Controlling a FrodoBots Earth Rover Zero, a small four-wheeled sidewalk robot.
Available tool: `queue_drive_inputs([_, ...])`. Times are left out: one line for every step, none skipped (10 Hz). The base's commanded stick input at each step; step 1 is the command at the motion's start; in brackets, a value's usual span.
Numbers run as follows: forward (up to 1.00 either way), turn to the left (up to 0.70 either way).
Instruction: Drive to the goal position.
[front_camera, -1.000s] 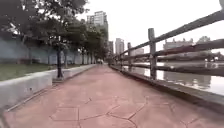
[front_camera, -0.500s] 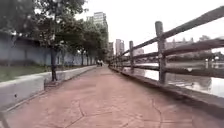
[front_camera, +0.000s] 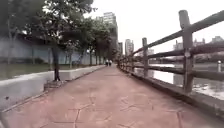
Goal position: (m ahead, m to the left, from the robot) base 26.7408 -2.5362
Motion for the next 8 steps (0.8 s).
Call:
queue_drive_inputs([1.0, 0.0])
queue_drive_inputs([1.0, 0.0])
queue_drive_inputs([1.0, 0.0])
queue_drive_inputs([1.0, 0.0])
queue_drive_inputs([1.0, 0.0])
queue_drive_inputs([1.0, 0.0])
queue_drive_inputs([1.0, 0.0])
queue_drive_inputs([1.0, 0.0])
